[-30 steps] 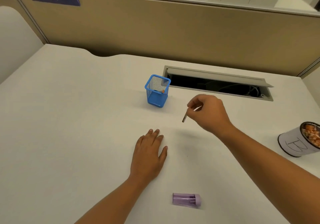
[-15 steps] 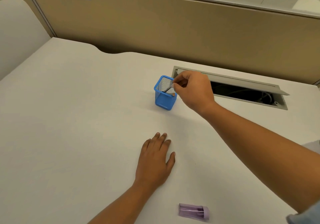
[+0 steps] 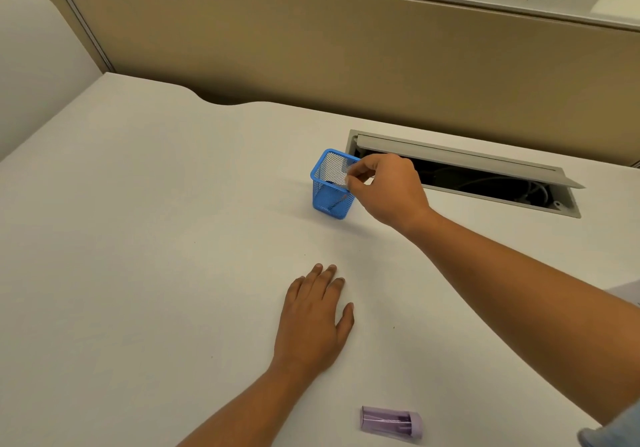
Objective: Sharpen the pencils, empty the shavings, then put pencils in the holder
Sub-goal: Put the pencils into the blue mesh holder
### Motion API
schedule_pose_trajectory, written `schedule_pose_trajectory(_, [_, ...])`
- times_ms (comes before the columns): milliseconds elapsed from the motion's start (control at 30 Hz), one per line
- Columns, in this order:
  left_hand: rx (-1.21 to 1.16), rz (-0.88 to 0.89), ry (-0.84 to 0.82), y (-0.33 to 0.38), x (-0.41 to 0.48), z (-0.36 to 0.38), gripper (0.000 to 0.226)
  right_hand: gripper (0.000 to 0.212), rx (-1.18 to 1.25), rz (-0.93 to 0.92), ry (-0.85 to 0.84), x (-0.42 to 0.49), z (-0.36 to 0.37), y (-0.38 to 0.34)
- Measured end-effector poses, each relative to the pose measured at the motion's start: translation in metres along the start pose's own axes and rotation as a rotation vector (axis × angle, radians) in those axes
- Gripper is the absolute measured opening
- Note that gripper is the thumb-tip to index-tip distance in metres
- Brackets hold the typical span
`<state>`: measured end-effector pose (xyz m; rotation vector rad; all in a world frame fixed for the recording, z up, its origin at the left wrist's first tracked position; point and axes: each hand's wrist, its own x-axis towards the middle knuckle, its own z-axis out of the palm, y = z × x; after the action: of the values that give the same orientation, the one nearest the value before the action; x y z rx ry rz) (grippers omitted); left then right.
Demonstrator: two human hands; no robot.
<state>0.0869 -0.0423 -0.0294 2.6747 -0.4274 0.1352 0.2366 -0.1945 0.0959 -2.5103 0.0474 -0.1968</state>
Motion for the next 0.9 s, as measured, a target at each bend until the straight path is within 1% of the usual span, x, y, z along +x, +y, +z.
schedule_pose_trajectory(233, [-0.006,0.003,0.003,0.001,0.000,-0.001,0.043,0.005,0.072,0.038,0.066,-0.016,-0.015,0.003])
schedule_pose_trajectory(300, [-0.024,-0.002,0.001,0.002,0.000,-0.003,0.041,0.005,0.101,0.052,0.070,-0.030,-0.021,0.006])
schedule_pose_trajectory(400, [-0.135,0.037,0.007,0.001,-0.002,-0.011,0.034,0.007,0.141,0.078,0.054,-0.063,-0.034,0.016])
schedule_pose_trajectory(467, [-0.245,0.116,0.009,0.001,-0.012,-0.019,0.032,0.008,0.171,0.084,-0.021,-0.096,-0.044,0.027])
schedule_pose_trajectory(533, [-0.318,0.209,-0.037,0.000,-0.031,-0.024,0.040,0.004,0.189,0.077,-0.161,-0.133,-0.049,0.040])
schedule_pose_trajectory(633, [-0.322,0.336,-0.155,0.003,-0.067,-0.025,0.058,0.024,0.177,0.058,-0.371,-0.196,-0.050,0.062])
schedule_pose_trajectory(733, [-0.297,0.413,-0.196,0.008,-0.088,-0.022,0.067,0.046,0.102,0.039,-0.514,-0.247,-0.047,0.083])
schedule_pose_trajectory(800, [-0.288,0.418,-0.188,0.010,-0.093,-0.020,0.061,0.051,0.062,0.010,-0.567,-0.270,-0.042,0.093])
schedule_pose_trajectory(833, [-0.284,0.411,-0.178,0.011,-0.095,-0.020,0.053,0.049,0.050,0.000,-0.583,-0.279,-0.039,0.096])
schedule_pose_trajectory(900, [-0.277,0.402,-0.155,0.013,-0.095,-0.018,0.035,0.039,0.037,-0.011,-0.554,-0.290,-0.033,0.100])
